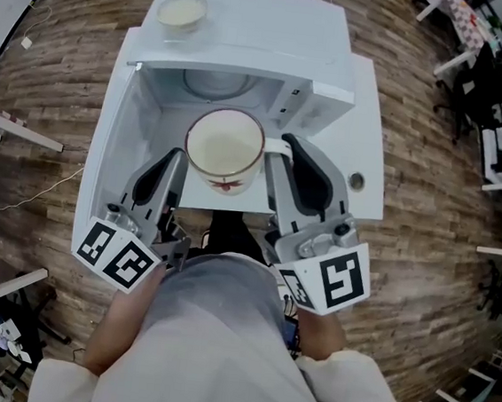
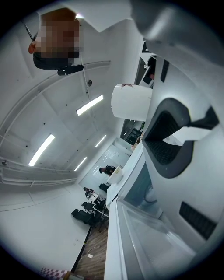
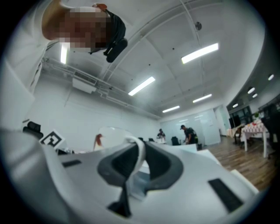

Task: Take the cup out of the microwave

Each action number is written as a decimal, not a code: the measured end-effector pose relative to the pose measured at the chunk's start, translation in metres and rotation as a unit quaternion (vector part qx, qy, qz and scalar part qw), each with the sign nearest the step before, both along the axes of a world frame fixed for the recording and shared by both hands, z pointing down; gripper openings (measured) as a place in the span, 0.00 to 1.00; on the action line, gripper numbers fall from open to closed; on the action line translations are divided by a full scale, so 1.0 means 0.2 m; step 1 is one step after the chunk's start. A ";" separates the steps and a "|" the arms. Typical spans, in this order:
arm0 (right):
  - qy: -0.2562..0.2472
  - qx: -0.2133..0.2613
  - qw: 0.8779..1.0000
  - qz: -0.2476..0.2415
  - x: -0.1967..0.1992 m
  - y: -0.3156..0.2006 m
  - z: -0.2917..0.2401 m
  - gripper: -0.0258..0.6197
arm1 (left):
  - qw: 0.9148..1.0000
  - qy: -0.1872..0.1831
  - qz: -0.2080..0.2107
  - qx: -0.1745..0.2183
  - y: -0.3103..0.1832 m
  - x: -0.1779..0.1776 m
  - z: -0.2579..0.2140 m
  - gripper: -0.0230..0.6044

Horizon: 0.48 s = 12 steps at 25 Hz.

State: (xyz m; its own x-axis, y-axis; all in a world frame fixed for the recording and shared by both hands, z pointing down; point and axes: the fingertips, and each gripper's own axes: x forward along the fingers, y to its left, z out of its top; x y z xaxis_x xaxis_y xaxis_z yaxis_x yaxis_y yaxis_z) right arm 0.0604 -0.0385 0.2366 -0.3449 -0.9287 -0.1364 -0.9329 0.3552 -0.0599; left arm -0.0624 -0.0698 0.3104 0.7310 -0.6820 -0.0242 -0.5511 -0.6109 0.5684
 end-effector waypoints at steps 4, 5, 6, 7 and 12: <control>-0.007 0.001 1.000 0.002 0.01 0.01 0.00 0.14 | 1.000 0.000 0.004 0.003 0.01 0.01 -0.01 0.05; -0.009 0.000 1.000 0.002 0.01 0.01 0.00 0.14 | 1.000 -0.001 0.005 0.003 0.01 0.02 -0.01 0.05; -0.010 -0.001 1.000 0.002 0.02 0.01 0.00 0.14 | 1.000 -0.001 0.005 0.004 0.02 0.02 -0.01 0.05; -0.010 -0.003 1.000 0.002 0.02 0.01 0.01 0.15 | 1.000 -0.002 0.005 0.004 0.02 0.02 -0.02 0.05; -0.011 -0.007 1.000 -0.004 0.03 0.02 0.03 0.15 | 1.000 -0.003 0.004 0.005 0.03 0.03 -0.02 0.05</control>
